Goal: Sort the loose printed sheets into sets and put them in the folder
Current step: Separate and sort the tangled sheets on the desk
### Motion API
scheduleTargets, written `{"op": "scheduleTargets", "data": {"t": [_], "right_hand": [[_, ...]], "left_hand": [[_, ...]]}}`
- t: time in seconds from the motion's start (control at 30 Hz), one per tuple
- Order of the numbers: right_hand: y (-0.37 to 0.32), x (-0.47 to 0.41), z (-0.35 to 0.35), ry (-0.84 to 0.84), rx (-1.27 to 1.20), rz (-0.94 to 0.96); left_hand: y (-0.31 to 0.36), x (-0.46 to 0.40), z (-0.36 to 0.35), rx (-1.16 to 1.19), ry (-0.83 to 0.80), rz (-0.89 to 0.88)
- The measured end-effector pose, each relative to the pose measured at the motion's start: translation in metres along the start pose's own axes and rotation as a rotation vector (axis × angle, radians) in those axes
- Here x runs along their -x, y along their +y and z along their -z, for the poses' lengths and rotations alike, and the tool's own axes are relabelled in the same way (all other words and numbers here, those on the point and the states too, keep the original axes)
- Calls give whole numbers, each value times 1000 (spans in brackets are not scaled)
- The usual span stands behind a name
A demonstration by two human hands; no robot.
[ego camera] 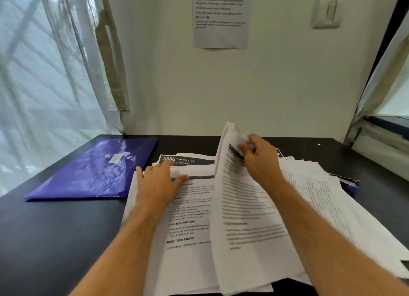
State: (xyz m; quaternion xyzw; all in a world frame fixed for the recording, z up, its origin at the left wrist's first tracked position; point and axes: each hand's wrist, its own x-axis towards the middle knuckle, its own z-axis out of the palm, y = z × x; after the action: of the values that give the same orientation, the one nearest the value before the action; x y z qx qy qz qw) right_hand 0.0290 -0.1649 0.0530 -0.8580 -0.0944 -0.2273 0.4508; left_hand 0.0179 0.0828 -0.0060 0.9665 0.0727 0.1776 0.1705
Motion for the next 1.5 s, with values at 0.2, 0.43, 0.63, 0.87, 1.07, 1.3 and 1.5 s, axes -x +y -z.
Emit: {"op": "scheduleTargets", "data": {"t": [0.2,0.43,0.63,0.87,1.07,1.3,1.5], "right_hand": [[31,18,-18,-23,-177,10],[34,27,-23,-39,-69,181],[30,33,-26,-213,30,257],[28,33,-25,-246,125,263],[33,35,-18,-227,99,289],[34,34,-19,-176,94,327],[34,35,-20,-155,75,341]], "left_hand": [[0,-3,-3,-25,-84,-6],[6,-1,12,183,73,-28],[7,11,35,902,-220,-147],[7,12,37,1037,-324,-170],[0,0,10,160,-90,20],[2,-6,-5,231,-95,43],[1,-9,-12,-22,-265,30]]}}
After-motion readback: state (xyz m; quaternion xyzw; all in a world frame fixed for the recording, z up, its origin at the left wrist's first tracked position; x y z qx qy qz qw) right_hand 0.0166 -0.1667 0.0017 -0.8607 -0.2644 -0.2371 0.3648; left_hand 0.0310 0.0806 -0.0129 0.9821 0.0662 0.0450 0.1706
